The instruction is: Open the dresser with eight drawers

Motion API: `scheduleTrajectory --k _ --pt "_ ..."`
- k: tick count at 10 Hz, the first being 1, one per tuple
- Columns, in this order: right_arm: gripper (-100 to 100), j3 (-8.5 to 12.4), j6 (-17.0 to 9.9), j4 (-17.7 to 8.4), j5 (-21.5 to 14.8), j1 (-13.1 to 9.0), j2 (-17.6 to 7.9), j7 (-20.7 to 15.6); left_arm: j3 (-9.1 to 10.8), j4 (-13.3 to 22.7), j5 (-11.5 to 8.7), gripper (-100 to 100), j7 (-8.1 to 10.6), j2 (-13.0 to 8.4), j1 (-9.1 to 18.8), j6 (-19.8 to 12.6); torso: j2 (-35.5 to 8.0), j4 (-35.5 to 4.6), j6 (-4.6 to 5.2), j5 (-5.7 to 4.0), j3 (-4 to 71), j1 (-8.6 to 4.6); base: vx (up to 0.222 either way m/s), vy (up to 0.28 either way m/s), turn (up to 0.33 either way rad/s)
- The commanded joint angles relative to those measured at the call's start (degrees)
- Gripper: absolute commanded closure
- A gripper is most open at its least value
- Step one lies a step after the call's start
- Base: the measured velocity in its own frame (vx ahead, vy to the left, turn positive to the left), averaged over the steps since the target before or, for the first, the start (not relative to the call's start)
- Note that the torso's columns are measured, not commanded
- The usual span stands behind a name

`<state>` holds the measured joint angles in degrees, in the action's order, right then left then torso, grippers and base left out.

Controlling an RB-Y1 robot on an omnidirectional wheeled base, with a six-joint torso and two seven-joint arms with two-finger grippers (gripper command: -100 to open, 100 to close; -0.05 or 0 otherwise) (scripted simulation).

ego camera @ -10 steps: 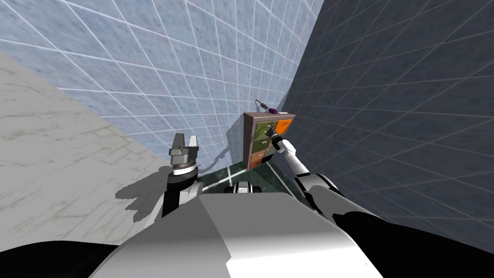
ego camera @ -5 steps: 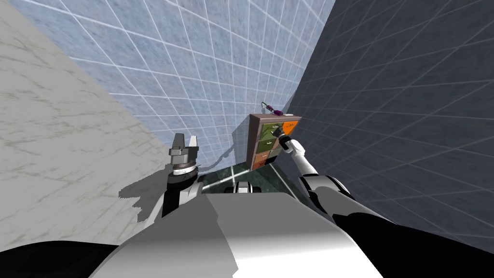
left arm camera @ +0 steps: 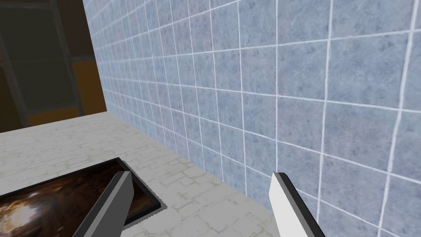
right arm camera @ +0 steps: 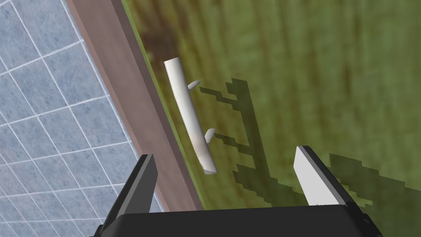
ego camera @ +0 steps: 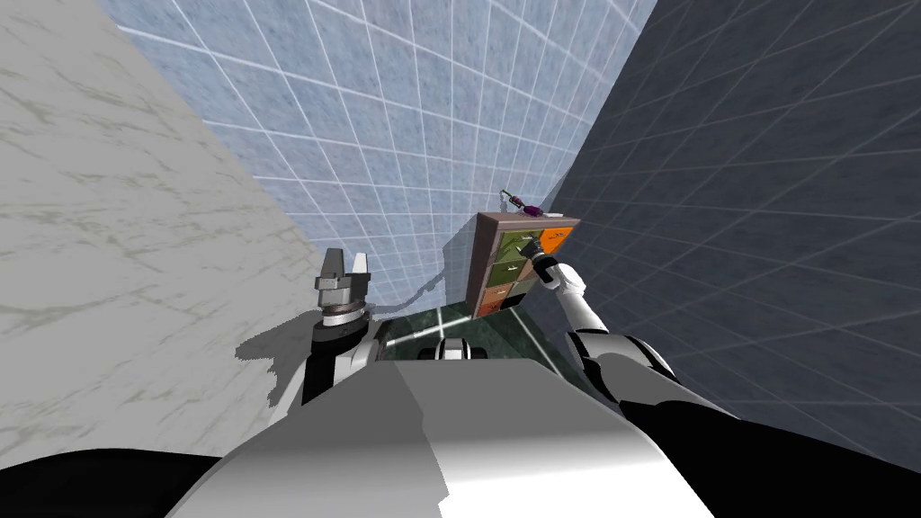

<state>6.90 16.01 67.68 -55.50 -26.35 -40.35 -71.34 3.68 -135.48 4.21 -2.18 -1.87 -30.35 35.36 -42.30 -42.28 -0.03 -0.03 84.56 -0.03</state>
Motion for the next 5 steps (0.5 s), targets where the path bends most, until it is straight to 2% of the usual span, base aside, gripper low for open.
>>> scheduleTrajectory --k 1,2,3,4,5 --pt "-100 3.7 3.7 -4.2 0.3 -1.3 -0.6 -1.3 0.00 0.0 0.0 0 0.00 0.0 0.0 0.0 0.0 0.0 0.02 0.05 0.0 0.03 0.002 0.031 0.019" --pt "-100 5.8 5.7 -6.4 0.5 -0.8 -2.1 -2.4 0.01 0.0 0.0 0 0.00 0.0 0.0 0.0 0.0 0.0 0.07 0.01 0.0 -0.07 -0.010 0.063 0.223" --pt "-100 7.5 7.1 -7.3 0.5 -0.8 -2.1 -2.4 0.00 0.0 0.0 0 0.00 0.0 0.0 0.0 0.0 0.0 -0.02 0.03 0.0 0.08 -0.004 0.069 0.127" --pt "-100 9.2 9.0 -9.9 0.7 -0.3 -3.5 -3.4 0.00 0.0 0.0 0 0.00 0.0 0.0 0.0 0.0 0.0 0.07 0.06 0.0 0.09 0.000 0.109 0.231" --pt "-100 10.5 10.1 -10.4 0.7 -0.3 -3.5 -3.4 0.00 0.0 0.0 0 0.00 0.0 0.0 0.0 0.0 0.0 0.00 0.08 0.0 0.20 0.002 0.086 0.110"
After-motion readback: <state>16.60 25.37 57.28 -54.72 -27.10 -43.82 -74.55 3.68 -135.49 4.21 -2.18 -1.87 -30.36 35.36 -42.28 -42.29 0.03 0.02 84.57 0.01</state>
